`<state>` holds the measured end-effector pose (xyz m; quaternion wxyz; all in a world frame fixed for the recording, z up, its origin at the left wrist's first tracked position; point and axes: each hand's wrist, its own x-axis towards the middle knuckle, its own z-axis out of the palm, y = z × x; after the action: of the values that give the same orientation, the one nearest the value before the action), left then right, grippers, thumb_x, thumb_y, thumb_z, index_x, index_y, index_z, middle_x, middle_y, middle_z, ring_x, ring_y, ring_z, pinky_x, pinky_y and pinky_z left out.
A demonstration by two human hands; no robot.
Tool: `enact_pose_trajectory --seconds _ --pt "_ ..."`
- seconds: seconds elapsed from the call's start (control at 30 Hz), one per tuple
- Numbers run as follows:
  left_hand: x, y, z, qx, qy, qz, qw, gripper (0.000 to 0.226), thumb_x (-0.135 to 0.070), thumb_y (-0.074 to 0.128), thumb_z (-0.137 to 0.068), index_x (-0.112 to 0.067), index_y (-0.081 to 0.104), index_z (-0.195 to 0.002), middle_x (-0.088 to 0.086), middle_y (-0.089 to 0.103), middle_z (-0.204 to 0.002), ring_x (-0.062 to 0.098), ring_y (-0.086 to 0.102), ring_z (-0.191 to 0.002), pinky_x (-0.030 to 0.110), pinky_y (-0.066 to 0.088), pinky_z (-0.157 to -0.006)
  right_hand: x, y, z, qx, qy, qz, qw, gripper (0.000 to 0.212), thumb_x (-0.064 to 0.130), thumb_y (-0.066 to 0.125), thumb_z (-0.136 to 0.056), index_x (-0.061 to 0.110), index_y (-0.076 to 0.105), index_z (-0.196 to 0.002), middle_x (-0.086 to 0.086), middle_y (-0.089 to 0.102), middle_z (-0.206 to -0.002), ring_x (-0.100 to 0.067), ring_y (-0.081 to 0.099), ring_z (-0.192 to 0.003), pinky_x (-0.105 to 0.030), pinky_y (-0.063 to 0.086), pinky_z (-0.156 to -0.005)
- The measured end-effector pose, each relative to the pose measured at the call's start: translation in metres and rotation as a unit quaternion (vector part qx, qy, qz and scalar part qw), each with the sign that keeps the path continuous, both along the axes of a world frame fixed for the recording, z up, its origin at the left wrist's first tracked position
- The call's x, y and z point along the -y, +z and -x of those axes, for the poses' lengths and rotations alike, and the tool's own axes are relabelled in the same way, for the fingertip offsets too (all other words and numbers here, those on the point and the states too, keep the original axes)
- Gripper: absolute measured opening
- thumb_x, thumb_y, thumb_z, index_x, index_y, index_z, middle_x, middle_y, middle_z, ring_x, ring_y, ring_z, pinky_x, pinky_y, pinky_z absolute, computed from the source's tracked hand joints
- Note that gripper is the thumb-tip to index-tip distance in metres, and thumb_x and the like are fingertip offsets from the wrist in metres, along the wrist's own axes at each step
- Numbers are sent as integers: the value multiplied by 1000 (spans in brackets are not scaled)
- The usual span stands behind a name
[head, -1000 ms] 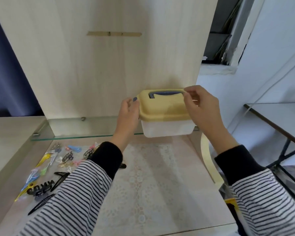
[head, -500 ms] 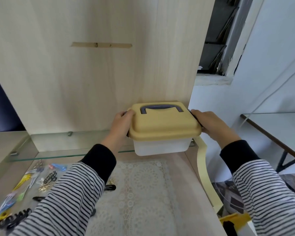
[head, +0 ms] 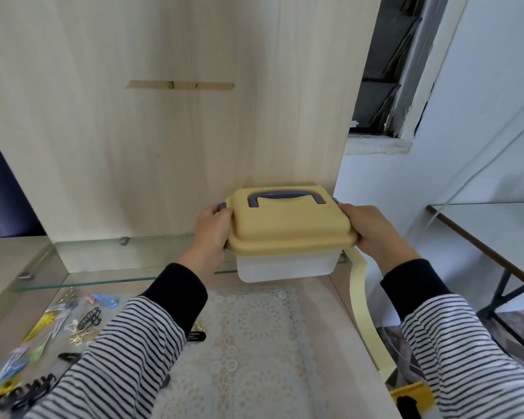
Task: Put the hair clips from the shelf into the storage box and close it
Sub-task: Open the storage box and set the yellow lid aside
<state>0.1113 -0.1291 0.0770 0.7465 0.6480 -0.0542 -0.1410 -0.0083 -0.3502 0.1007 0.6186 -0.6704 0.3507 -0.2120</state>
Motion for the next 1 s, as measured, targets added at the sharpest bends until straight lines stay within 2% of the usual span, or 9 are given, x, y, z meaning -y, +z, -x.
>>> enact_pose_trajectory --seconds 0.1,0.2,0.33,0.43,0.6,0.73,0.83,1.0 --pt "-3 1 6 3 13 0 1000 21 -13 44 -95 -14 65 -101 9 65 -99 22 58 -87 35 46 -73 -6 4 6 10 3 4 1000 15 19 58 -89 5 64 -87 -12 64 -94 -24 57 -85 -33 45 -71" --pt "-9 3 11 11 17 7 1000 21 -14 45 -95 -19 65 -99 6 67 -102 22 60 -91 34 48 -75 -12 9 14 26 7 12 1000 17 17 57 -90 6 60 -77 -10 61 -87 -23 55 -83 -33 43 -71" --pt "-19 4 21 21 14 12 1000 24 -15 46 -93 -14 65 -109 3 66 -94 21 59 -86 33 48 -69 -21 14 28 26 5 35 999 15 18 56 -89 4 59 -85 -12 57 -90 -23 52 -82 -33 40 -69" --pt "-29 2 33 30 5 18 999 19 -14 45 -92 -16 63 -89 1 61 -80 20 53 -77 29 42 -61 -29 13 40 33 6 45 998 10 17 55 -89 8 56 -87 -10 53 -88 -22 48 -80 -33 38 -65" --pt "-45 -4 57 32 7 29 999 19 -14 46 -93 -15 62 -104 3 64 -91 14 57 -74 26 44 -60 -42 4 64 38 11 46 998 9 16 55 -88 7 56 -87 -9 52 -88 -22 47 -81 -34 37 -68" --pt "-58 -16 76 14 10 27 999 32 -20 49 -94 -18 57 -125 3 67 -110 18 63 -96 33 53 -73 -51 -11 82 25 4 47 999 17 16 55 -88 1 61 -88 -10 53 -89 -22 48 -80 -34 37 -68" --pt "-64 -28 89 -4 6 8 1000 38 -27 51 -92 -24 55 -129 4 67 -116 22 64 -103 41 54 -85 -54 -25 92 10 -3 43 999 29 18 55 -88 -10 61 -94 -12 56 -89 -23 51 -80 -34 39 -68" --pt "-69 -46 112 -22 14 -1 1000 33 -22 48 -96 -19 54 -127 5 63 -117 22 60 -106 44 51 -93 -63 -50 108 -2 -8 16 1000 22 22 57 -87 2 66 -90 -15 62 -92 -25 56 -82 -34 43 -67"
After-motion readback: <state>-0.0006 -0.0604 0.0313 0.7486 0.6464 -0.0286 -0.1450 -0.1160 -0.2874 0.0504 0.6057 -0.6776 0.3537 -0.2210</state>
